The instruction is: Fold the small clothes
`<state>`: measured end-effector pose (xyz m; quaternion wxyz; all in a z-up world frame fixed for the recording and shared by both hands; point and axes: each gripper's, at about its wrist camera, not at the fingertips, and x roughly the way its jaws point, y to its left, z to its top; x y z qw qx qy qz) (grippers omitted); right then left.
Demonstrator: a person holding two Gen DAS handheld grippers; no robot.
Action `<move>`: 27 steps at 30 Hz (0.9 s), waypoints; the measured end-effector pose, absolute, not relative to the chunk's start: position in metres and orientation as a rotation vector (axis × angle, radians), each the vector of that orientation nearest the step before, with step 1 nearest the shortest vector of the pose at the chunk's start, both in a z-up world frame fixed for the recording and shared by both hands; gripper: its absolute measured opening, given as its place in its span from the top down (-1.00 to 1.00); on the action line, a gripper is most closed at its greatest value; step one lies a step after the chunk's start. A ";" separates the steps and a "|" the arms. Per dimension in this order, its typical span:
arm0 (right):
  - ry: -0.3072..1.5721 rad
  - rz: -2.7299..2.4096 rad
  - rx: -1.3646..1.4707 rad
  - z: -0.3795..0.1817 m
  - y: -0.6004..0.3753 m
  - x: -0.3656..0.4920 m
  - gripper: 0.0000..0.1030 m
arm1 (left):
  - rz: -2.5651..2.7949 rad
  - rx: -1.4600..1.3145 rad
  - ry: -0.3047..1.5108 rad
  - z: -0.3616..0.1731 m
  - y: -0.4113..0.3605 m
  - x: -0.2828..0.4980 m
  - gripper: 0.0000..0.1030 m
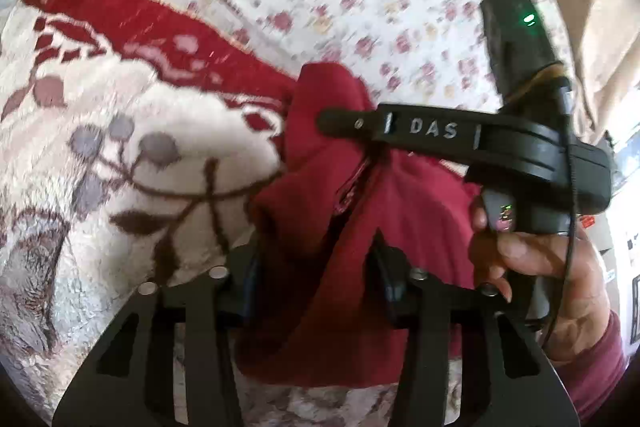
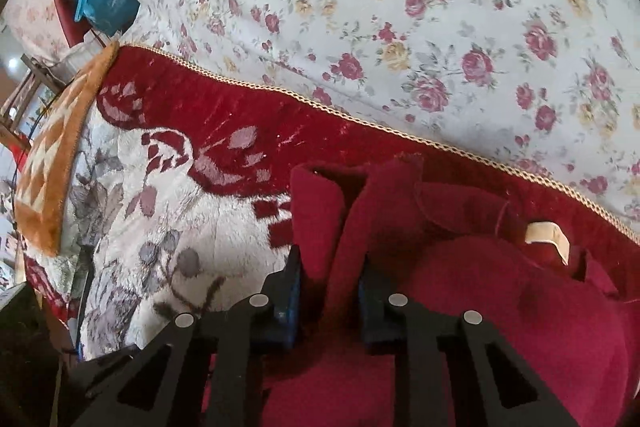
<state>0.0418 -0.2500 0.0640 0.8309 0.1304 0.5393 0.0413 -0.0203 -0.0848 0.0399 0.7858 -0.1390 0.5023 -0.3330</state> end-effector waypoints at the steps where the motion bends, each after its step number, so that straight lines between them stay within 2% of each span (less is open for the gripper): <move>1: 1.145 0.089 0.288 0.066 -0.252 0.040 0.58 | -0.726 -0.295 1.069 0.043 -0.086 -0.021 0.42; 5: 1.149 0.112 0.439 0.071 -0.268 0.042 0.56 | -0.786 -0.300 1.005 0.058 -0.087 -0.028 0.44; 7: 1.147 0.131 0.518 0.073 -0.272 0.045 0.15 | -0.801 -0.278 0.985 0.063 -0.090 -0.031 0.44; 8: 1.144 0.145 0.549 0.075 -0.272 0.047 -0.27 | -0.806 -0.270 0.981 0.064 -0.091 -0.032 0.44; 9: 1.141 0.162 0.574 0.077 -0.269 0.049 -0.50 | -0.810 -0.266 0.978 0.065 -0.091 -0.032 0.44; 14: 1.247 0.139 0.388 0.067 -0.234 0.065 -0.50 | -0.803 -0.243 0.985 0.063 -0.094 -0.030 0.44; 16: 1.300 0.100 0.325 0.054 -0.225 0.068 -0.44 | -0.785 -0.216 0.996 0.060 -0.096 -0.029 0.44; 18: 1.285 0.069 0.280 0.048 -0.223 0.065 -0.03 | -0.761 -0.178 0.998 0.057 -0.101 -0.028 0.44; 22: 1.243 0.082 0.307 0.050 -0.235 0.055 0.20 | -0.735 -0.132 0.992 0.055 -0.106 -0.029 0.41; 26: 1.227 0.097 0.314 0.055 -0.241 0.047 0.26 | -0.717 -0.057 0.966 0.051 -0.113 -0.037 0.06; 27: 1.223 0.099 0.315 0.056 -0.241 0.046 0.26 | -0.716 -0.053 0.967 0.050 -0.114 -0.038 0.02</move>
